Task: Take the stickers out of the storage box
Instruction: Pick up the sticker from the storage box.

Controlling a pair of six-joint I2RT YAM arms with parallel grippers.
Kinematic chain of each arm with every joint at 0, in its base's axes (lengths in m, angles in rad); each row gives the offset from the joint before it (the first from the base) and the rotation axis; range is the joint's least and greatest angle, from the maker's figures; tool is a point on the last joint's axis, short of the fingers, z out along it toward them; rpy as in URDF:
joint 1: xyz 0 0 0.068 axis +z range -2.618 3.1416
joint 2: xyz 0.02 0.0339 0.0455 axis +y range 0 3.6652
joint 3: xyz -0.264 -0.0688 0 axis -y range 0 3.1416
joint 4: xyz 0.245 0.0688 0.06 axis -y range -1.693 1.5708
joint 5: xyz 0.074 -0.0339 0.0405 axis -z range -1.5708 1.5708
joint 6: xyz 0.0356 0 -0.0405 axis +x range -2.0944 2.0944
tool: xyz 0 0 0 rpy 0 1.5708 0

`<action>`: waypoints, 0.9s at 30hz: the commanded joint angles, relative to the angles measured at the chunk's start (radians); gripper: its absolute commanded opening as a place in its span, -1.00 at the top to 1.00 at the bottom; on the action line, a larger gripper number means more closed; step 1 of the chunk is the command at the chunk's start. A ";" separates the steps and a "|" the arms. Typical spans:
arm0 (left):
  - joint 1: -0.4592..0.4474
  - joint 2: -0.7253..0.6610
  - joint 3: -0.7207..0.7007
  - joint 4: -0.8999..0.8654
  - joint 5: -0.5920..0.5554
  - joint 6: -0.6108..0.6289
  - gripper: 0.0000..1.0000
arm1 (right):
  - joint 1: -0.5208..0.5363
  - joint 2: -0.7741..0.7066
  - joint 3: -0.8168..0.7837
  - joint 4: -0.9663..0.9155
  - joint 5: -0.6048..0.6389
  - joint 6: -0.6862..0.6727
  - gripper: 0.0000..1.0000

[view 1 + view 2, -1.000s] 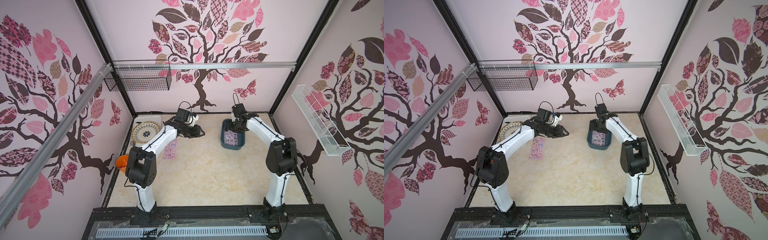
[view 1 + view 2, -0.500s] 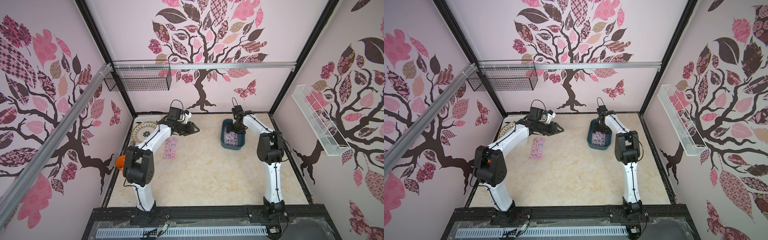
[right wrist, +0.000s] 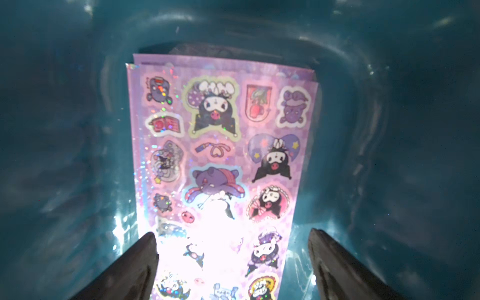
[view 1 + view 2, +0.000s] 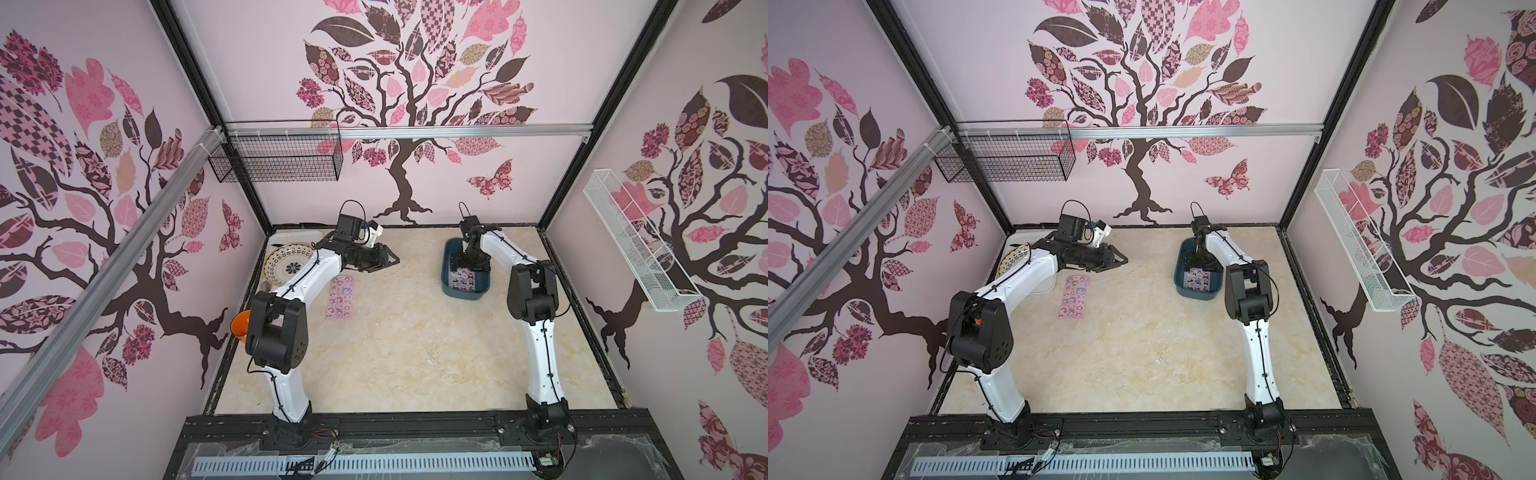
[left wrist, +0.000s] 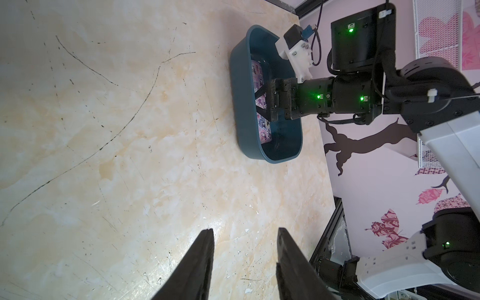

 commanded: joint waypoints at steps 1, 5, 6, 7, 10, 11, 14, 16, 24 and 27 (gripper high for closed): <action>-0.003 -0.017 0.000 0.014 0.008 0.005 0.10 | 0.001 0.044 0.035 -0.017 -0.004 -0.007 -0.91; -0.003 -0.024 0.000 0.006 -0.005 0.014 0.09 | 0.001 0.056 0.037 -0.021 -0.025 -0.003 -0.95; -0.003 -0.025 0.000 0.007 -0.004 0.014 0.09 | 0.001 0.059 0.034 -0.020 -0.023 -0.004 -0.95; -0.003 -0.024 -0.001 0.006 -0.003 0.013 0.10 | 0.001 0.061 0.031 -0.020 -0.020 -0.005 -0.95; -0.003 -0.022 -0.001 0.007 -0.002 0.013 0.09 | 0.001 0.070 0.040 -0.035 -0.005 -0.011 -0.86; -0.003 -0.022 0.000 0.007 -0.002 0.013 0.10 | 0.001 0.070 0.042 -0.039 0.005 -0.011 -0.83; -0.003 -0.022 0.000 0.007 0.001 0.013 0.10 | 0.000 0.060 0.034 -0.044 0.032 -0.014 -0.71; -0.003 -0.021 0.000 0.007 0.001 0.013 0.10 | 0.001 0.048 0.020 -0.035 0.034 -0.016 -0.61; -0.004 -0.018 0.000 0.009 0.007 0.012 0.09 | 0.000 -0.005 -0.007 -0.012 -0.005 -0.008 -0.25; -0.004 -0.016 0.000 0.010 0.011 0.010 0.09 | 0.001 -0.033 -0.013 -0.007 -0.020 -0.003 -0.13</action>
